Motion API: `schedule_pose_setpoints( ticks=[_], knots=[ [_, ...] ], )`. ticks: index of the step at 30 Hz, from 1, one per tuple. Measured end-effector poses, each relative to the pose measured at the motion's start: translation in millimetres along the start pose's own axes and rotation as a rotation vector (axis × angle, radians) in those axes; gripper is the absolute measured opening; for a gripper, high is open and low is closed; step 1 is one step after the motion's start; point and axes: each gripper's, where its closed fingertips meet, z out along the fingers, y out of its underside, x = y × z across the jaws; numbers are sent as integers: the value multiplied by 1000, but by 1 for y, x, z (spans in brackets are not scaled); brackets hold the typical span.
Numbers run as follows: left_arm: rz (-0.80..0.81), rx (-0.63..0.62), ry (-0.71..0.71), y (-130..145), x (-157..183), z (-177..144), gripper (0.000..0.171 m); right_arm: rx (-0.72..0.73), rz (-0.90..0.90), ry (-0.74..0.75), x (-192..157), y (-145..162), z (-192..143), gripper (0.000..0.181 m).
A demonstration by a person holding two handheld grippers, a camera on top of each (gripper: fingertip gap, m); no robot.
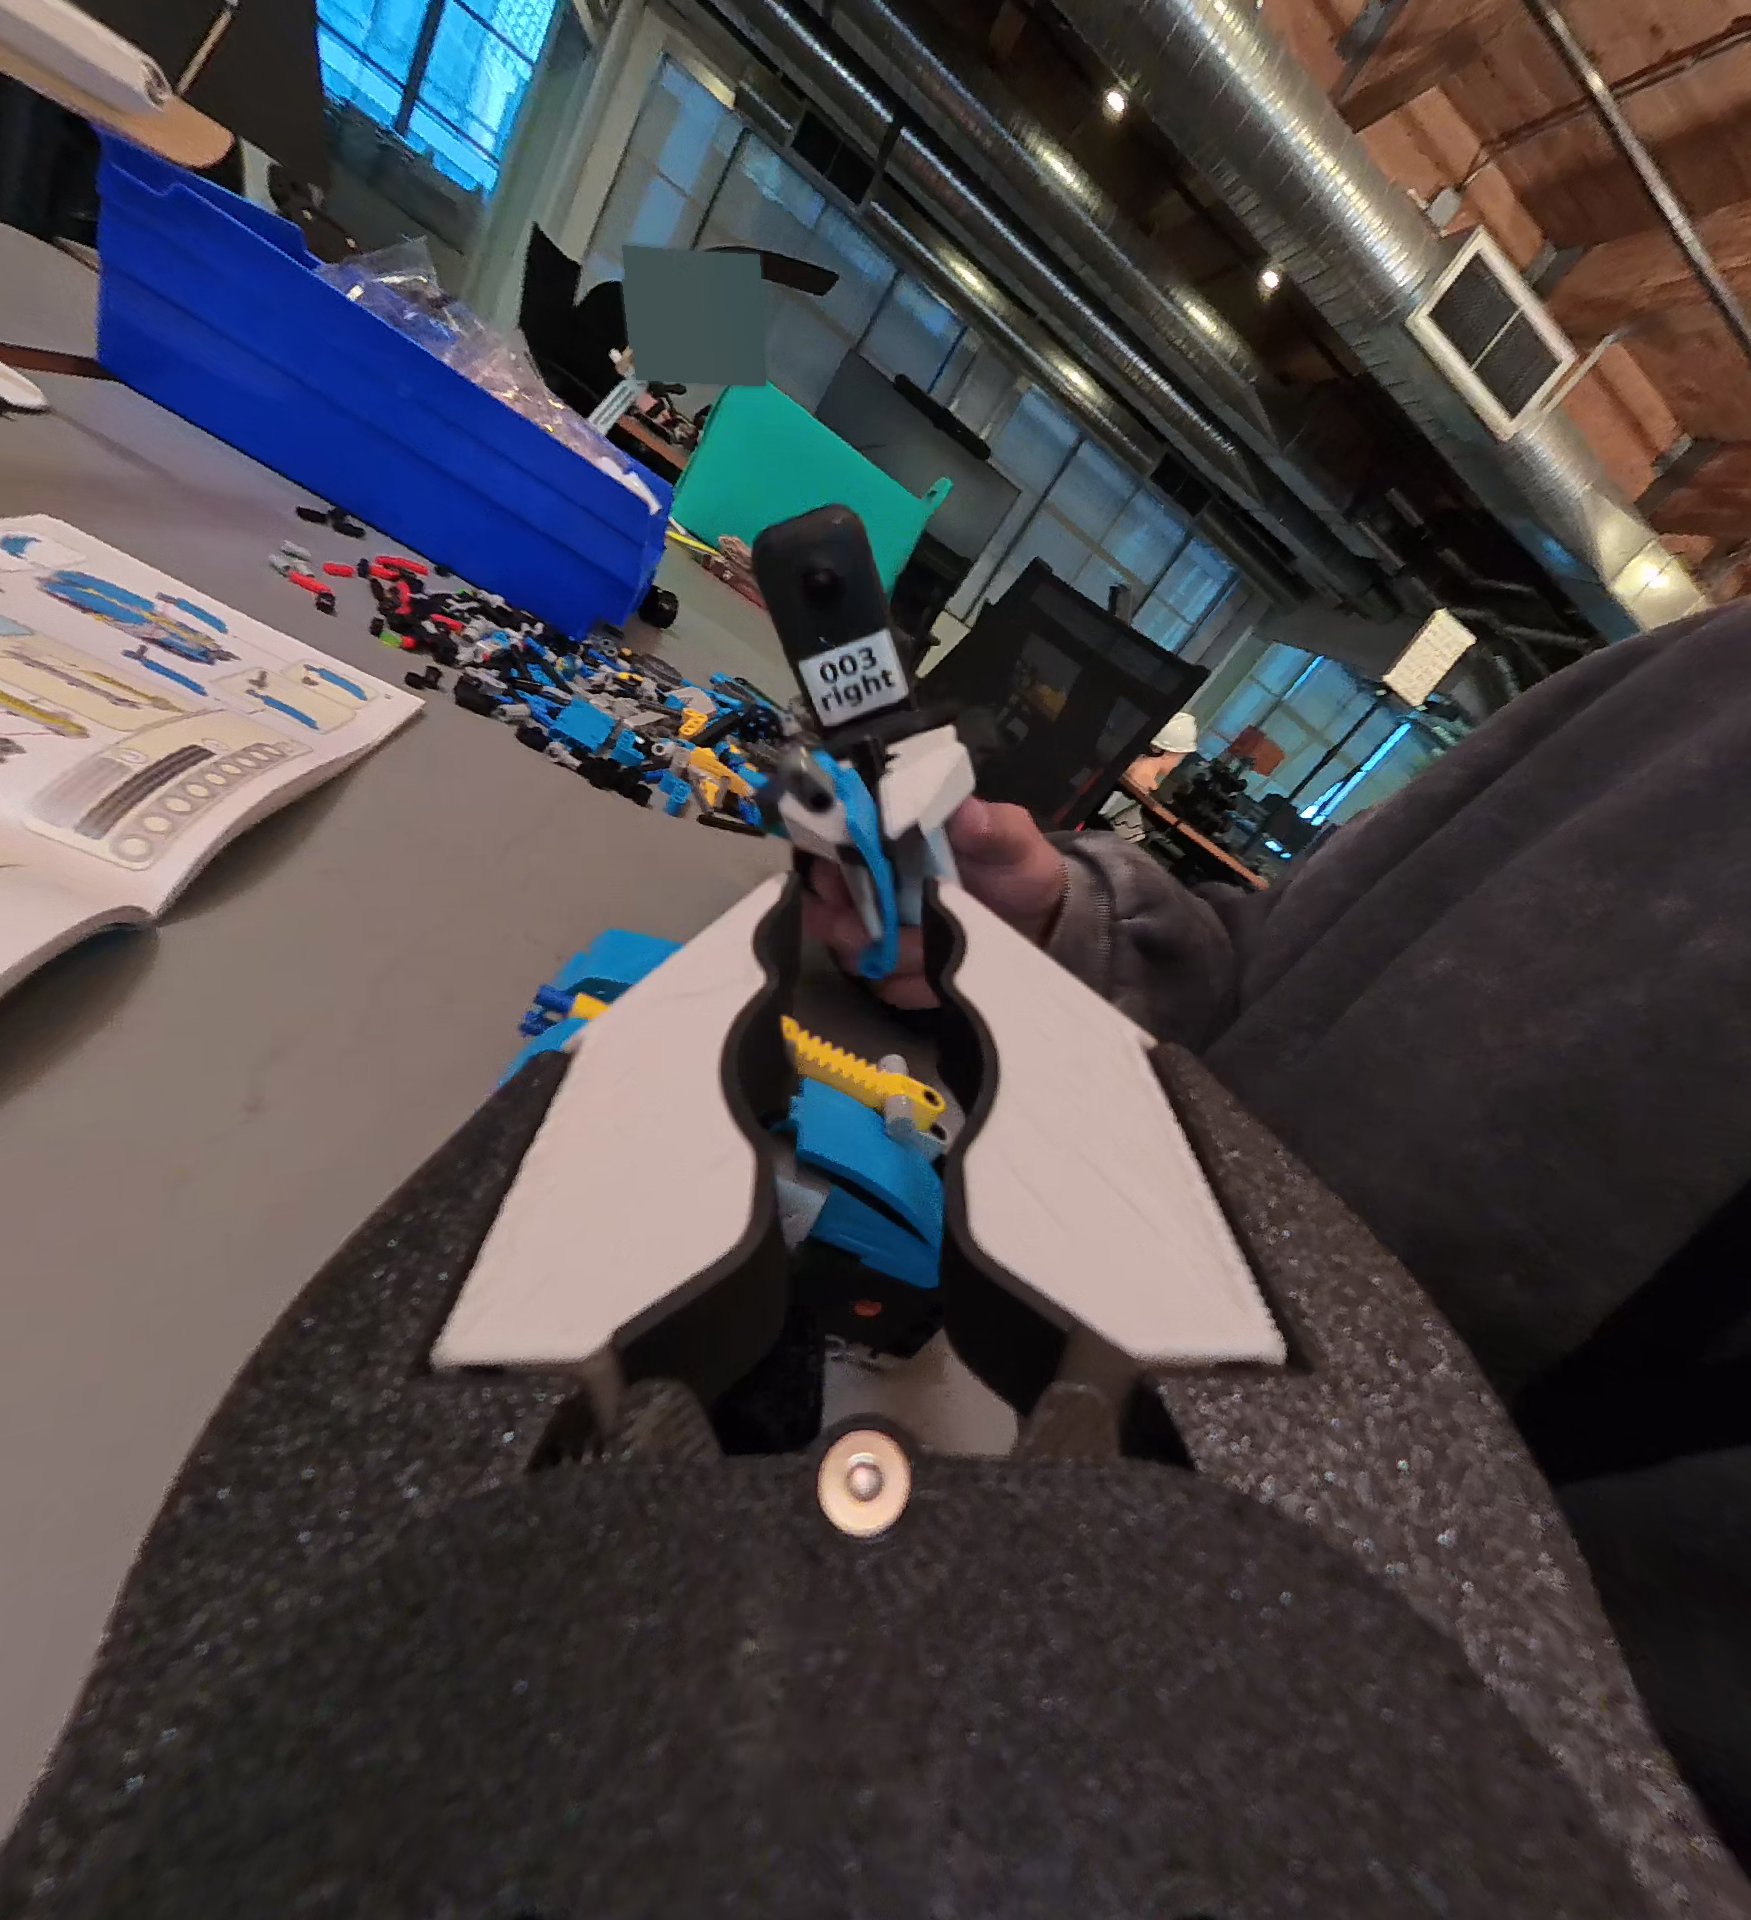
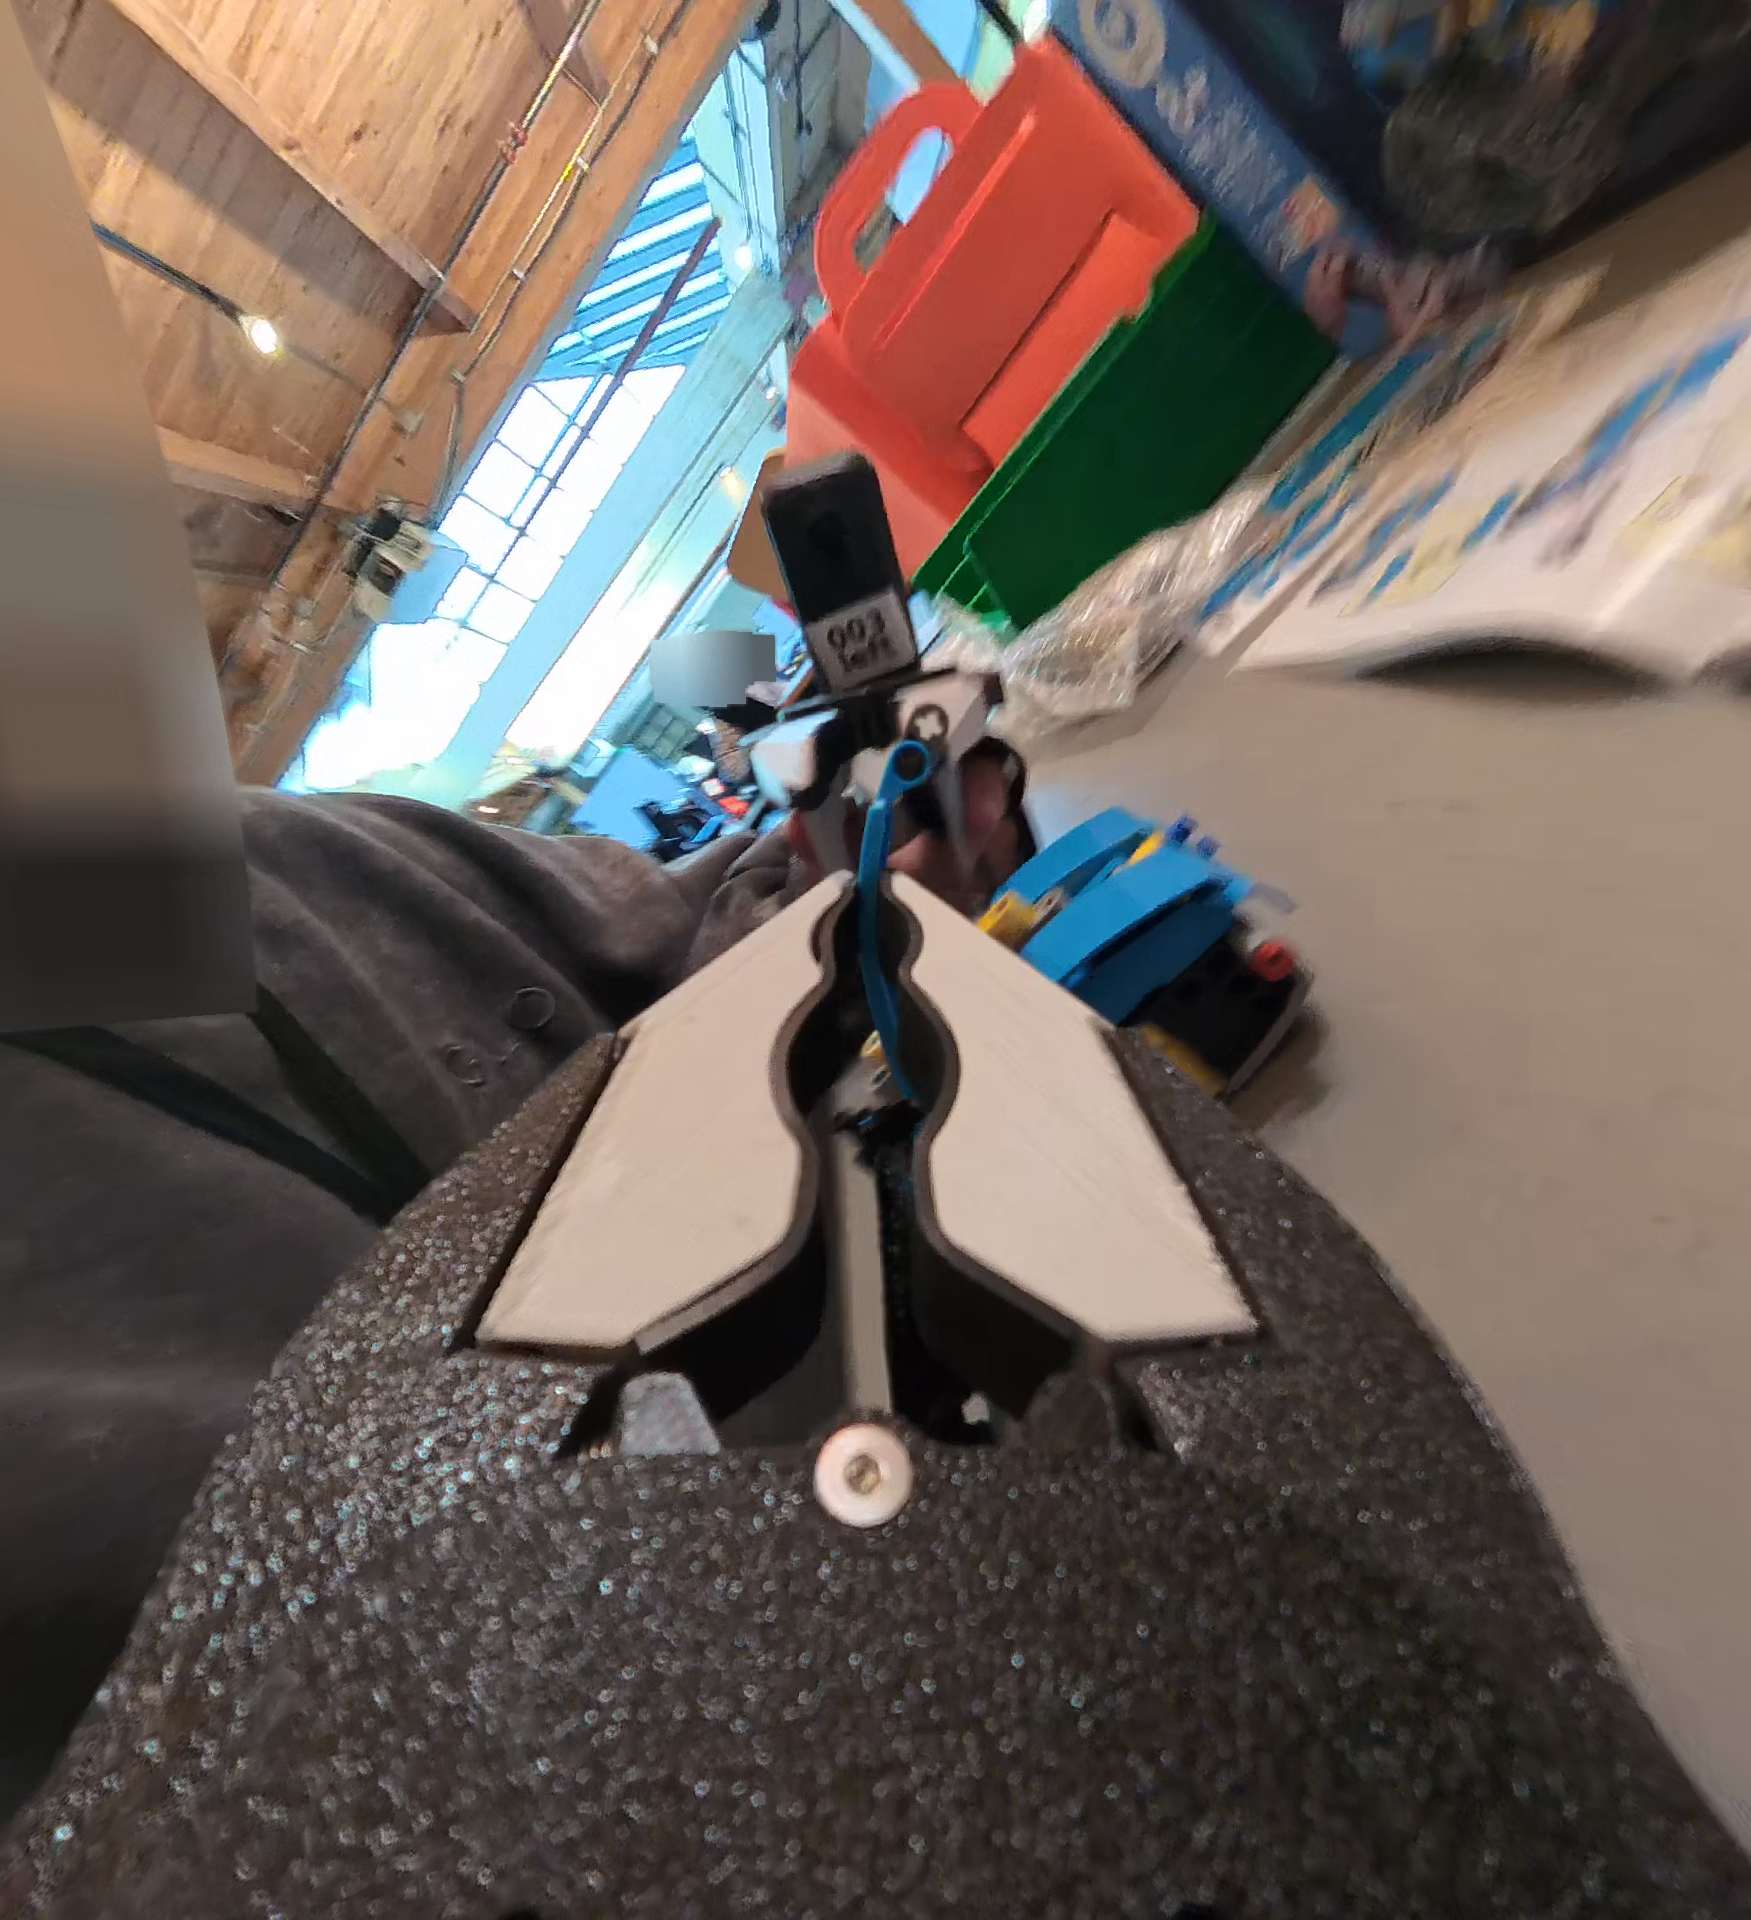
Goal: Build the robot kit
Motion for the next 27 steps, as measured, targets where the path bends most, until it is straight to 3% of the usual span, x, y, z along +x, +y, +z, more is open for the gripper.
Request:
schedule_pose_setpoints(
  ticks=[4,5,10,13,27],
  knots=[
    [53,5,-68,-3,-8,-5,22,-71,387,-18,-4,35,5,3],
    [63,-1,-78,-4,-10,-6,21,-86,409,-30,-10,42,7,1],
    [82,-65,-87,-1,-16,-13,20,-77,313,137,5,38,-4,1],
    [105,-111,-81,6,-13,-11,19,-79,405,107,9,43,-3,0],
    [175,-169,-93,16,-8,-5,19,-137,367,159,13,53,4,0]
  ],
)
